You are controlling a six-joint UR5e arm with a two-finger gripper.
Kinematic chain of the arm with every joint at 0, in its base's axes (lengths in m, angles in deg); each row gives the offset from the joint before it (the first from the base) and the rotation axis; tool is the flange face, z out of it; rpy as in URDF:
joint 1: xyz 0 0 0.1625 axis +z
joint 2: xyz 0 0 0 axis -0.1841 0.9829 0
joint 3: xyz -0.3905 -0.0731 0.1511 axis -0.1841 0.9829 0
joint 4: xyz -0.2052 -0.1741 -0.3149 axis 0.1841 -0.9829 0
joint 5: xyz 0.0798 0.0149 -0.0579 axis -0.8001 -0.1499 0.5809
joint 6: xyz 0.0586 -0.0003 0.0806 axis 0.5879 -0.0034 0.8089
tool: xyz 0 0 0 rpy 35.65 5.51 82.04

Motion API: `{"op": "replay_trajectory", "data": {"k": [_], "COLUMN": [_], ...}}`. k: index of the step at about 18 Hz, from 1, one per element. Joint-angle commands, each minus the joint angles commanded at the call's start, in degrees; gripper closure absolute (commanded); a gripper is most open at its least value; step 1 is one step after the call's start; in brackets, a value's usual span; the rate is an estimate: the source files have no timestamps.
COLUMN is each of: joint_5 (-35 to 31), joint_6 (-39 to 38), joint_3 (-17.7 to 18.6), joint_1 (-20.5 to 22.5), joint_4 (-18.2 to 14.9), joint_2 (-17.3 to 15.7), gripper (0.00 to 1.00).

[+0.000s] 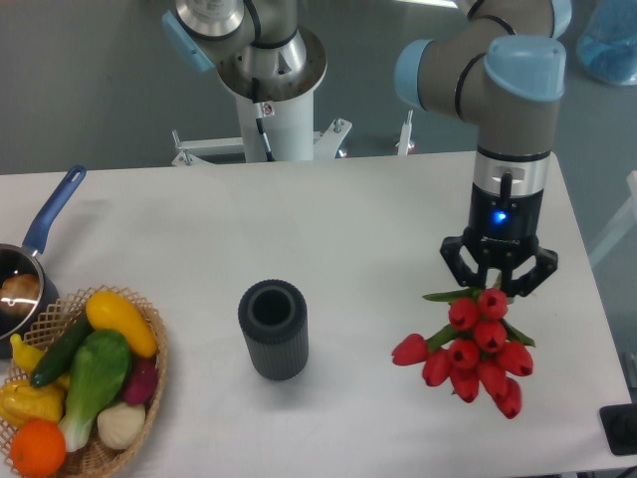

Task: Insert the flowers into the vase
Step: 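Carry the red tulip bunch with the gripper toward the grey vase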

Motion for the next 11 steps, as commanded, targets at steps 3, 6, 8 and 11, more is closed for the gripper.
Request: {"op": "replay_trajectory", "data": {"k": [3,6,8,11], "joint_5": [5.8,11.2,14.9,18.2], "joint_6": [0.0,0.4,0.4,0.5], "joint_3": [0.3,0.4,0.4,1.7], "joint_1": [0.0,-0.7,-1.1,-1.7], "joint_4": [0.0,0.2,0.4,0.4], "joint_2": [-0.9,-1.0,-1.5,-2.7], "gripper": [1.00,1.00,1.00,1.00]}}
